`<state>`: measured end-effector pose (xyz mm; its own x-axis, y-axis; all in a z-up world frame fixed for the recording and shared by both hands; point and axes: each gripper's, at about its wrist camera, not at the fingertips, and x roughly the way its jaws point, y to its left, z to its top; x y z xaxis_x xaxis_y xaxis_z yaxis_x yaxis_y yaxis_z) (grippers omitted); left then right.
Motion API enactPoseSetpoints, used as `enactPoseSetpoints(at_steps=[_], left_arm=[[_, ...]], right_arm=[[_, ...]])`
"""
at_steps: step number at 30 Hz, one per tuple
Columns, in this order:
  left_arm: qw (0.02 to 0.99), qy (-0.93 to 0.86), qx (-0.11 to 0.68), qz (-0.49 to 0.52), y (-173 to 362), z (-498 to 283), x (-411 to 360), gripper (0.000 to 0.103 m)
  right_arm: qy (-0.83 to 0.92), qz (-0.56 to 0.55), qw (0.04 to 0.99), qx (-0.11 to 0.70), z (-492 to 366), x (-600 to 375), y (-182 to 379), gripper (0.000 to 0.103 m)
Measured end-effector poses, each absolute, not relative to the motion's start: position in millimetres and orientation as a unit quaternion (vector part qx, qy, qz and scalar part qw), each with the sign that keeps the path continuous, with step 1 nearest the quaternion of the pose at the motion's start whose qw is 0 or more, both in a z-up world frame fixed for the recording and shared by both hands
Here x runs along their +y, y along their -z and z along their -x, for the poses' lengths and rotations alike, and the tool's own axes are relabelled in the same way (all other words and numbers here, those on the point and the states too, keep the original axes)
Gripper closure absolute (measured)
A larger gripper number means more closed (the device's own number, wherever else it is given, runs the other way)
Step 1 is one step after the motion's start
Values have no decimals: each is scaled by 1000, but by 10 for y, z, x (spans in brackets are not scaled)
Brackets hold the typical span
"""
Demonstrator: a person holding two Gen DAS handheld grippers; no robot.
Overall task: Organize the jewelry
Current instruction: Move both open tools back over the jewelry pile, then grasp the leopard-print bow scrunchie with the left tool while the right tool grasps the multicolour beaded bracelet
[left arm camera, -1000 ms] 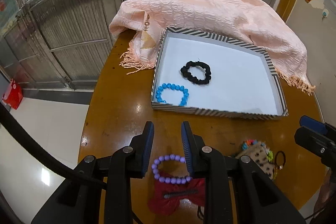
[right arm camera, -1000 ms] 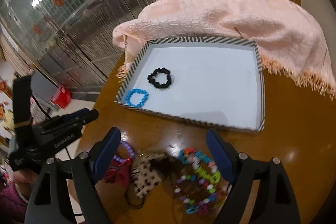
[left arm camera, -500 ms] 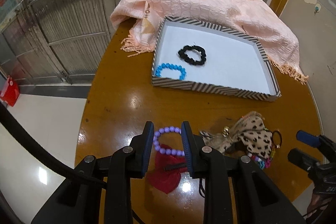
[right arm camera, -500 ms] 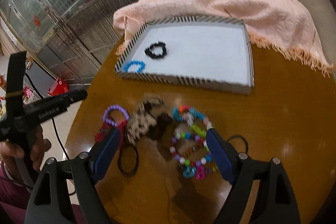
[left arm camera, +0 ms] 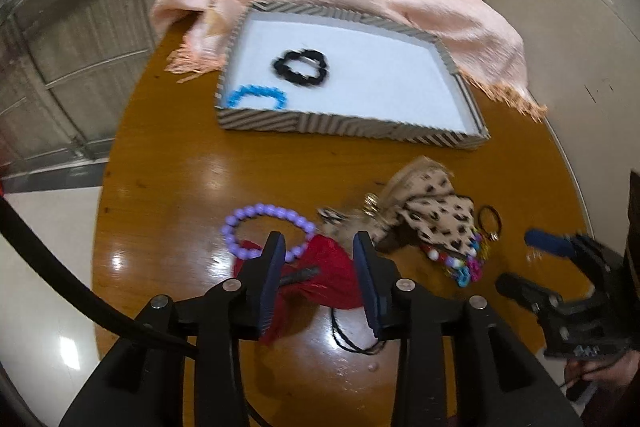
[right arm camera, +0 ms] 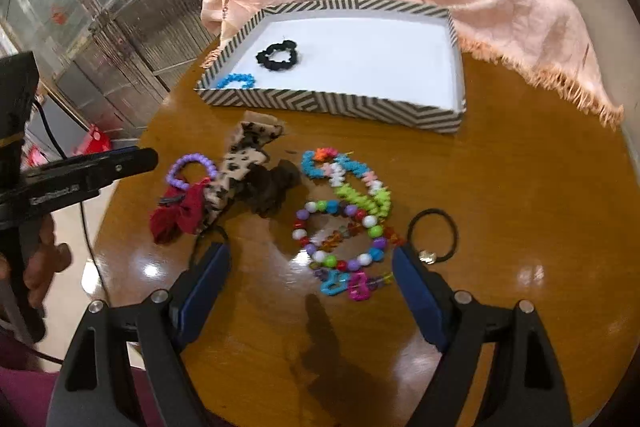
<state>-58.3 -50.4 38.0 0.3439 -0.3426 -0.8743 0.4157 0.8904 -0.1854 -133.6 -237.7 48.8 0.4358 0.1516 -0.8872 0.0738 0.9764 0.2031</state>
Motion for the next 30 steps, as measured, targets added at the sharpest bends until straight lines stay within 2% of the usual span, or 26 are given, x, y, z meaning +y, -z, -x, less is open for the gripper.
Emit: enactPoseSetpoints(at_steps=[9, 26, 30], left_arm=[[803, 261, 533, -48, -287, 692, -716, 81], [798, 266, 538, -59, -193, 682, -934, 81], [791, 273, 544, -52, -150, 658, -962, 78]], right_arm=[[27, -136, 837, 530, 1301, -2762, -370, 17], [16, -135, 832, 538, 1221, -2783, -374, 17], [15, -145, 831, 536, 1210, -2825, -363, 17]])
